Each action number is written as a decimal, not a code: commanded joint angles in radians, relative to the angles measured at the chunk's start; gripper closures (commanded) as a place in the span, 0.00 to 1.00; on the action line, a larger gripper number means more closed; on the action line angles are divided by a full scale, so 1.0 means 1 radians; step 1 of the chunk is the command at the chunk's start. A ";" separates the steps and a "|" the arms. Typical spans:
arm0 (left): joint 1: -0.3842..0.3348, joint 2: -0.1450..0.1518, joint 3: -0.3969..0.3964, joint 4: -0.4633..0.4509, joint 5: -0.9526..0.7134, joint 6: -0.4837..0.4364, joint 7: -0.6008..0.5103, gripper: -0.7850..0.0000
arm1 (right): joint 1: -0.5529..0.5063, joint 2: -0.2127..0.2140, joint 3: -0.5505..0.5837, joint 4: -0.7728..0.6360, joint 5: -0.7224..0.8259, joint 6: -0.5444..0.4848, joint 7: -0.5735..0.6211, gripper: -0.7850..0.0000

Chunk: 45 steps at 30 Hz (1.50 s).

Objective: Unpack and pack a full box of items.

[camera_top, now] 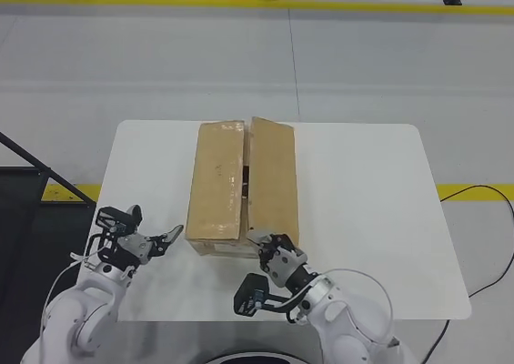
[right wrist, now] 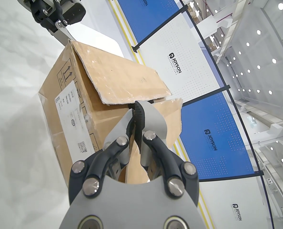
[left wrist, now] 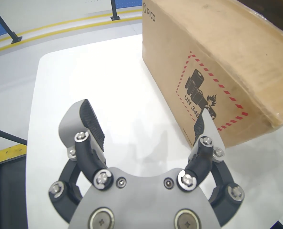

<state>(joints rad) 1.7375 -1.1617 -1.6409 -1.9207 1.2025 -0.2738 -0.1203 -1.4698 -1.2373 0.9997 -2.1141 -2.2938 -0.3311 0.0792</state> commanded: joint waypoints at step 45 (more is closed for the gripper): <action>-0.031 -0.003 0.180 -0.012 0.076 -0.114 0.037 0.00 | -0.201 0.041 0.162 -0.125 0.111 0.120 -0.181 0.00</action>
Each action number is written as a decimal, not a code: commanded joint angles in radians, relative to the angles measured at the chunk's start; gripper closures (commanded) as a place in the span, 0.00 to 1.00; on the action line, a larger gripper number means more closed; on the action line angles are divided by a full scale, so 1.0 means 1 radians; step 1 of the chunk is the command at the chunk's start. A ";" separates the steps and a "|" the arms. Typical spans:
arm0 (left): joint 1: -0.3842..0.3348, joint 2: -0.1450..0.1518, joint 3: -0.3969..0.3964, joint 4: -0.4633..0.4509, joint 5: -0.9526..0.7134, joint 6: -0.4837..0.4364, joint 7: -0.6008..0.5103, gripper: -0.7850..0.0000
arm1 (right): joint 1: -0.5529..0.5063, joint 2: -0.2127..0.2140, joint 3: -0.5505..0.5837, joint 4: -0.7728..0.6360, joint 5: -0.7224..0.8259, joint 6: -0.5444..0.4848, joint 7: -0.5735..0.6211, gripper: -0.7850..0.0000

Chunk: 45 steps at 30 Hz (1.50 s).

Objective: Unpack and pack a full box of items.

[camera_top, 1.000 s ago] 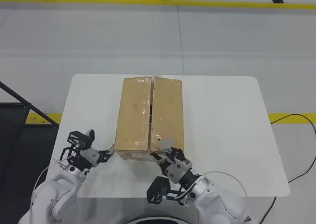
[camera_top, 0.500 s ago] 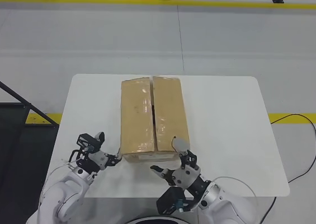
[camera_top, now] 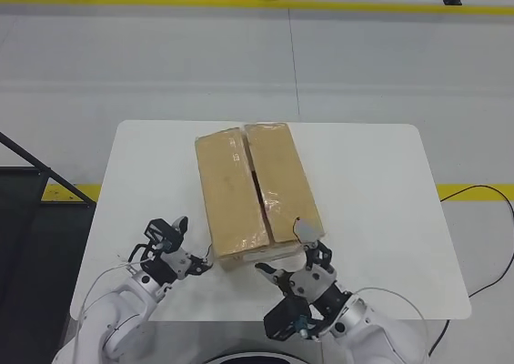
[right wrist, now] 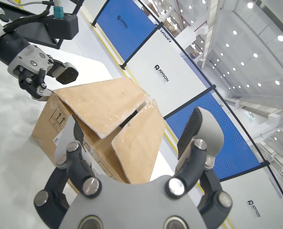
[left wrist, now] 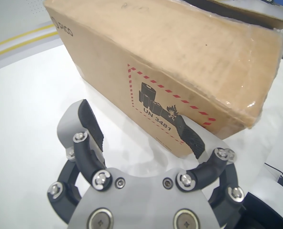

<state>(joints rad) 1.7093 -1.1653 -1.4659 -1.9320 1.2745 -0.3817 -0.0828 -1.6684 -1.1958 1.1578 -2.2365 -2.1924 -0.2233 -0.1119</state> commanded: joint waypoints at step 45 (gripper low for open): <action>-0.070 0.019 0.047 0.087 0.004 -0.169 0.043 0.00 | -0.064 -0.005 0.131 -0.075 0.168 0.132 0.089 0.00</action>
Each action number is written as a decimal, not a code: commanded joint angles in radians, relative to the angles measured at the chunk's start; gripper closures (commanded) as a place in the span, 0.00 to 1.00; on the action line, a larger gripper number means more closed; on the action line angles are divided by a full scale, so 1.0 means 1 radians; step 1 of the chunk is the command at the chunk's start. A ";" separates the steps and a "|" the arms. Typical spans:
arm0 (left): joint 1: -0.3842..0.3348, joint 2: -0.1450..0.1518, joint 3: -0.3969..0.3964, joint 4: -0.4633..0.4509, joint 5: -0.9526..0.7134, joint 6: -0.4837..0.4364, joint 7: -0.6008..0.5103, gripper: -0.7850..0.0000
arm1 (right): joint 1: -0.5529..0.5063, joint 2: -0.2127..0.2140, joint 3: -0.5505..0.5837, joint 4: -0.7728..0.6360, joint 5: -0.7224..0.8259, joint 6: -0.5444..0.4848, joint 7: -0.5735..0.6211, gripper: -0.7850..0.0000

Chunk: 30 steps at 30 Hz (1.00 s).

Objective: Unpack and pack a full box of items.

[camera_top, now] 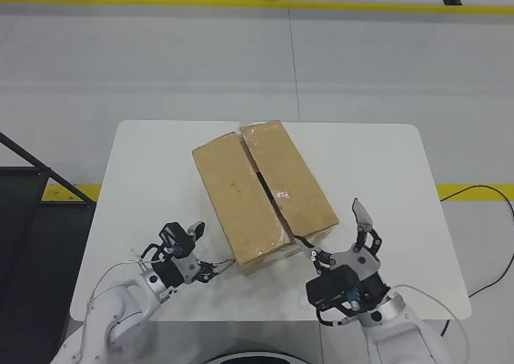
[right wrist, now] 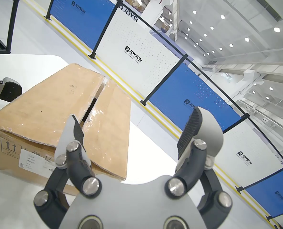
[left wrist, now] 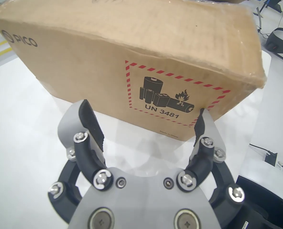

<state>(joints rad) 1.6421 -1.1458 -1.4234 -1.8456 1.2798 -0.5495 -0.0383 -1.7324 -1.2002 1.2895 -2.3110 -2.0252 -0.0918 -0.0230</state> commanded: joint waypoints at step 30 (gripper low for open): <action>-0.030 0.013 0.046 0.006 -0.035 -0.108 -0.006 0.00 | -0.002 -0.007 0.067 0.032 0.462 -0.107 0.088 0.00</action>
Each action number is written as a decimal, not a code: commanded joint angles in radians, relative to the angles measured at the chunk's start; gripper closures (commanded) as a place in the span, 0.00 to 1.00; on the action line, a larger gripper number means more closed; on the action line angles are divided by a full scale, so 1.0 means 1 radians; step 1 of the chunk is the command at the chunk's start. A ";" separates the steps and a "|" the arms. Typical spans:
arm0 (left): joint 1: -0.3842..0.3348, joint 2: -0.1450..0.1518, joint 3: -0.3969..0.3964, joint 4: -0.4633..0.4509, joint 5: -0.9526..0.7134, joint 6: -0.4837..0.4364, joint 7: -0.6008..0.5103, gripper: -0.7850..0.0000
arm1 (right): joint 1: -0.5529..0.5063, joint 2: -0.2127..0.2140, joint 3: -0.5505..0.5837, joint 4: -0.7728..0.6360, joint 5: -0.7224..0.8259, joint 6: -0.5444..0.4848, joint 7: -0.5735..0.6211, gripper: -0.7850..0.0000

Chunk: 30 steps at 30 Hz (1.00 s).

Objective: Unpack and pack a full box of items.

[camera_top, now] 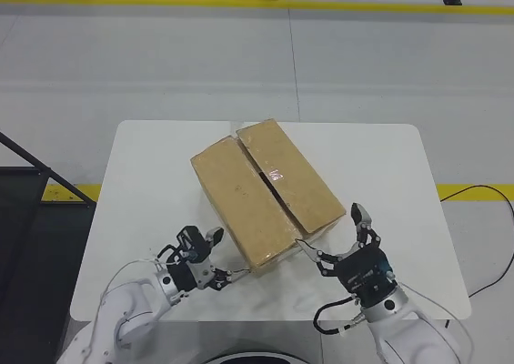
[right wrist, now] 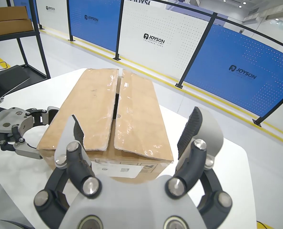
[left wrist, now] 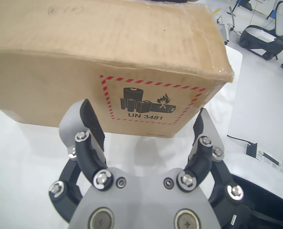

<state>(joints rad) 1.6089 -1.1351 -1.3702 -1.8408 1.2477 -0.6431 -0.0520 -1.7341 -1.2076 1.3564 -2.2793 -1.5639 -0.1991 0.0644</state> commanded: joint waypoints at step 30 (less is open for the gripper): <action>-0.092 0.015 0.103 0.064 -0.045 -0.218 0.023 0.00 | -0.062 -0.007 0.102 0.048 0.411 -0.017 -0.065 0.00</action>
<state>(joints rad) 1.5239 -1.1201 -1.2741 -1.7804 1.2054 -0.8618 -0.0259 -1.7944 -1.2148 1.4539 -2.2338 -1.1929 -0.1949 -0.0020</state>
